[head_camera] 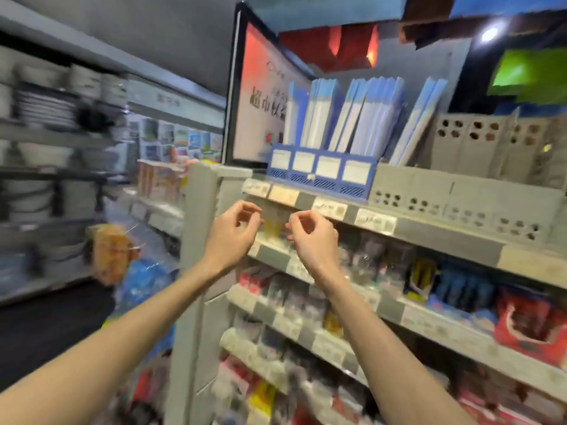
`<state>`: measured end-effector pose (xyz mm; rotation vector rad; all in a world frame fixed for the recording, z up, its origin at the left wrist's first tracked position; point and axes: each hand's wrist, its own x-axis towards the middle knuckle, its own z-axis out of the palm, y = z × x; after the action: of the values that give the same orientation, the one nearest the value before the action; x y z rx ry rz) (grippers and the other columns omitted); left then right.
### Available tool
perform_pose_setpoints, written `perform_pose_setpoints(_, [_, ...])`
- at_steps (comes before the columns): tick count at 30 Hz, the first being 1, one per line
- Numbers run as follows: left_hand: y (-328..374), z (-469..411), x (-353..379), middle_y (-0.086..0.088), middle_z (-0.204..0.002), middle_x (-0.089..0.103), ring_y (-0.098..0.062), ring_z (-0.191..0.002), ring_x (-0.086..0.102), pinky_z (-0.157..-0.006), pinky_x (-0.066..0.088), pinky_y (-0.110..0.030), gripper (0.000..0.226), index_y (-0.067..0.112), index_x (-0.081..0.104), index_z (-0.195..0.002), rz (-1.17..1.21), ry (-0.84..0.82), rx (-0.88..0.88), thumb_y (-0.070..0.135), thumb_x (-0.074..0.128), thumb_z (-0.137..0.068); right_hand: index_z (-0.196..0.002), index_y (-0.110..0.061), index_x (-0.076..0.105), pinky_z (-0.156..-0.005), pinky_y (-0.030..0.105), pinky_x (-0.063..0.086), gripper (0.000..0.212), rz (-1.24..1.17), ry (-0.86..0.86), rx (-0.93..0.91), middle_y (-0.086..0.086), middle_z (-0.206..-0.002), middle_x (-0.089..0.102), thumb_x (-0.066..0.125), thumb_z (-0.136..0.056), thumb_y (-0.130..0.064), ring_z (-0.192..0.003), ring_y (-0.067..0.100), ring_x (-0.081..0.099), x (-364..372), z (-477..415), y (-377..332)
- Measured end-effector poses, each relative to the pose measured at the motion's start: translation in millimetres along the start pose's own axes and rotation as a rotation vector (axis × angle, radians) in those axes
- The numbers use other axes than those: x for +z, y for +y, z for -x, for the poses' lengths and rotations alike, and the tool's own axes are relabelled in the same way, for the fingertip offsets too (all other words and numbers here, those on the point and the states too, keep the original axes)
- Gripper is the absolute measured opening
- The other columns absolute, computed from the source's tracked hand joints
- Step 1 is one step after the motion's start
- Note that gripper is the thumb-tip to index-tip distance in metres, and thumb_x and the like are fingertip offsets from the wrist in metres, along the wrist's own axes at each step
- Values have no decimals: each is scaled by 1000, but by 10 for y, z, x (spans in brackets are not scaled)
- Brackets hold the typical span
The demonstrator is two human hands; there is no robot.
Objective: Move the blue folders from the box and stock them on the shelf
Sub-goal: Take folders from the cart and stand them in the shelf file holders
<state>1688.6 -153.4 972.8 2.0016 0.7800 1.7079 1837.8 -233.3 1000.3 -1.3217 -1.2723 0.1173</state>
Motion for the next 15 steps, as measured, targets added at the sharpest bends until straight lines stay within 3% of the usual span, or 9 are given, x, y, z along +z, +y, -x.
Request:
perform_pose_setpoints(3, [-308,611,-547,12,-82,75,-3,-85,71,-77,55,-38,6,28,64,-93,-82,45,-114,29,59,-95,-78,-27,66,-81,51,56,22,-81,-145,62,-3,-79,73,54,-83,-45,-78,22,71,548,562,28])
perform_pose_setpoints(6, [-668,1167,-1078,14,-81,75,2,-70,66,-67,51,-35,6,26,65,-95,-199,68,-237,26,59,-97,-81,-25,67,-79,51,57,21,-135,-275,127,-2,-81,74,56,-83,-42,-79,21,71,1119,1056,108])
perform_pose_setpoints(9, [-1024,1697,-1654,15,-79,75,-5,-70,68,-74,56,-37,4,28,65,-94,-310,55,-375,29,61,-95,-83,-27,66,-79,50,58,25,-150,-431,184,-2,-84,74,54,-80,-49,-80,19,72,1811,1520,211])
perform_pose_setpoints(11, [-1249,1994,-1995,14,-78,75,-3,-68,67,-76,56,-35,3,28,64,-95,-356,72,-429,29,62,-94,-83,-26,67,-77,41,59,19,-164,-494,190,-2,-84,75,57,-84,-43,-79,15,72,2182,1831,195])
perform_pose_setpoints(14, [-1569,2419,-2567,15,-79,75,2,-59,61,-66,51,-30,4,30,62,-96,-423,108,-554,31,59,-96,-91,-12,70,-62,16,53,12,-194,-616,224,4,-83,73,61,-95,-20,-70,11,67,2860,2249,151])
perform_pose_setpoints(15, [-1695,2554,-2771,15,-79,75,3,-58,61,-65,48,-27,4,30,62,-96,-433,132,-591,29,59,-97,-92,-11,70,-61,19,53,12,-201,-655,233,5,-82,73,61,-95,-19,-68,13,67,3126,2380,146])
